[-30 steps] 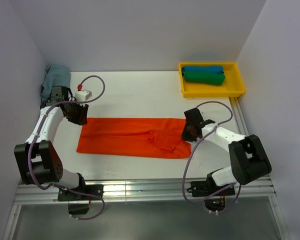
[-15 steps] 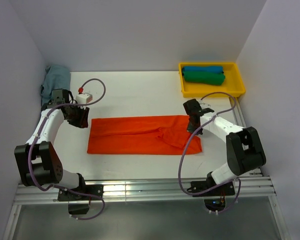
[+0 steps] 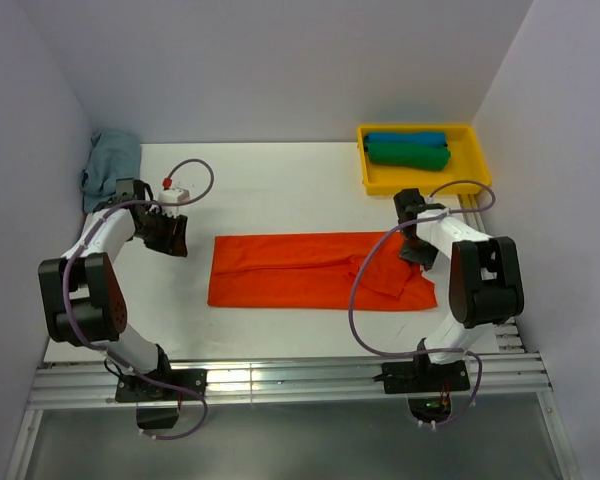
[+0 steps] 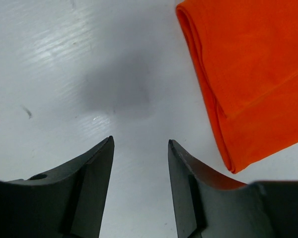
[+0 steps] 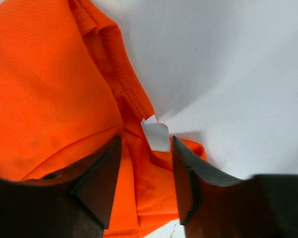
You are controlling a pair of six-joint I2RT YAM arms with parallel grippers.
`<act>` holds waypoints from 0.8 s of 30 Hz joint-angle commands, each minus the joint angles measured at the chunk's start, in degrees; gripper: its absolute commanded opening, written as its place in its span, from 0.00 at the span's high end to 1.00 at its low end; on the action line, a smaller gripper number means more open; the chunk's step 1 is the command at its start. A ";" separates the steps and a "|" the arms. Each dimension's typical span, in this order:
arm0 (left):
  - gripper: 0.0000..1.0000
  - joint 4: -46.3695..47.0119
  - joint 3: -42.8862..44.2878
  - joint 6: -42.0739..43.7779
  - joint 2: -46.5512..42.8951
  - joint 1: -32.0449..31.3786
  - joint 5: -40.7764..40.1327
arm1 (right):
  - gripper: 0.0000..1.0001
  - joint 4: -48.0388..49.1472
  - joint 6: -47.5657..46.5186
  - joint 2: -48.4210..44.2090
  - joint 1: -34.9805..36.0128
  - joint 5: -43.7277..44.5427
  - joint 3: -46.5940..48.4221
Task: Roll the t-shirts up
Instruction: Roll the tshirt
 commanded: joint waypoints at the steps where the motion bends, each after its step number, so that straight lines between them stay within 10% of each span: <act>1: 0.46 1.36 3.41 -0.50 1.85 0.11 7.81 | 0.47 -2.42 0.79 -4.25 0.63 1.81 2.44; 11: 0.43 1.89 8.95 -4.45 11.25 -2.25 15.92 | 0.49 -5.50 17.63 -15.87 21.07 0.84 6.12; 16: 0.43 3.11 10.88 -6.91 16.52 -2.78 20.49 | 0.60 -5.76 25.57 -4.11 42.59 3.56 18.93; 24: 0.43 6.45 10.62 -9.63 21.27 -3.22 24.36 | 0.63 -6.64 26.55 23.93 58.45 1.73 49.34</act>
